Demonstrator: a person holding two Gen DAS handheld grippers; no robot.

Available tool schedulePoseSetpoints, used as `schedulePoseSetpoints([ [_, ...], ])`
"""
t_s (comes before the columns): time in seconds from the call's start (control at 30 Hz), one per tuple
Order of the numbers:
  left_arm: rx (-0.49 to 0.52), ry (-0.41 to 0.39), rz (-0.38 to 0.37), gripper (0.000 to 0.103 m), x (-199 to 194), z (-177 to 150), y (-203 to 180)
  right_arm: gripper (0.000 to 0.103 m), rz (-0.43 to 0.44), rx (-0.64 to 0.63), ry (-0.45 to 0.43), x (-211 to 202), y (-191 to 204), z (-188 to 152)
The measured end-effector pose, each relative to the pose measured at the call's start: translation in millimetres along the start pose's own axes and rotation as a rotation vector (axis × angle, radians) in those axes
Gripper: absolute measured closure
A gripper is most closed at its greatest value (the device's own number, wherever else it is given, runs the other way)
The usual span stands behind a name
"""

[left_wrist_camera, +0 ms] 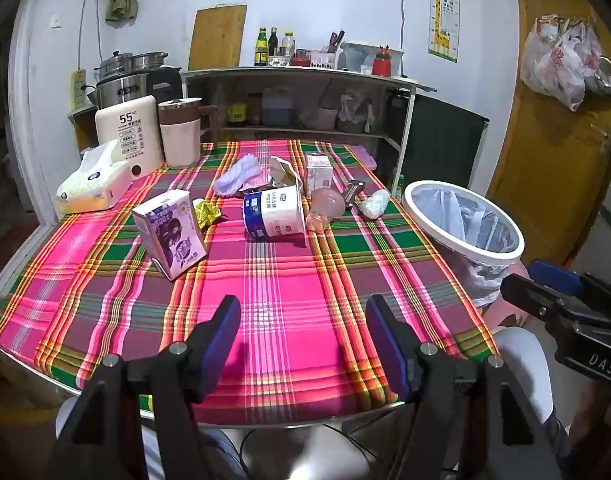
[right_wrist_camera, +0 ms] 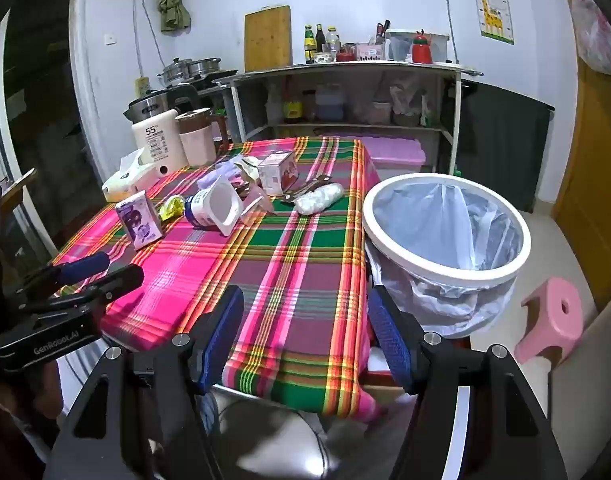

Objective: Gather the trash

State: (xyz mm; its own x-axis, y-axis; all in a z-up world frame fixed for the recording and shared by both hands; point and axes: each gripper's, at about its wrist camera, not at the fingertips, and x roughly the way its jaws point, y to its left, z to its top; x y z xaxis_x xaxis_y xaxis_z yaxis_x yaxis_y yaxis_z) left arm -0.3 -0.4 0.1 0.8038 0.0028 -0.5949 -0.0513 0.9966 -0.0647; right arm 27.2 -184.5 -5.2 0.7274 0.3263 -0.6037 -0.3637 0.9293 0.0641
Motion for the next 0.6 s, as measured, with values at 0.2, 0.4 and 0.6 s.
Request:
schedulePoseSetpoints([
  [0.2, -0.003, 0.004, -0.011, 0.036, -0.8, -0.3, -1.4, 0.038, -0.003, -0.002, -0.004, -1.7, 1.3, -0.9],
  [0.4, -0.009, 0.004, -0.019, 0.036, -5.5, -4.7, -1.5, 0.038, -0.001, -0.001, 0.002, 0.2, 2.4, -0.1],
  [0.6, -0.018, 0.01, -0.035, 0.036, -4.8, -0.9, -0.5, 0.038, 0.0, -0.002, 0.005, -2.1, 4.2, -1.0],
])
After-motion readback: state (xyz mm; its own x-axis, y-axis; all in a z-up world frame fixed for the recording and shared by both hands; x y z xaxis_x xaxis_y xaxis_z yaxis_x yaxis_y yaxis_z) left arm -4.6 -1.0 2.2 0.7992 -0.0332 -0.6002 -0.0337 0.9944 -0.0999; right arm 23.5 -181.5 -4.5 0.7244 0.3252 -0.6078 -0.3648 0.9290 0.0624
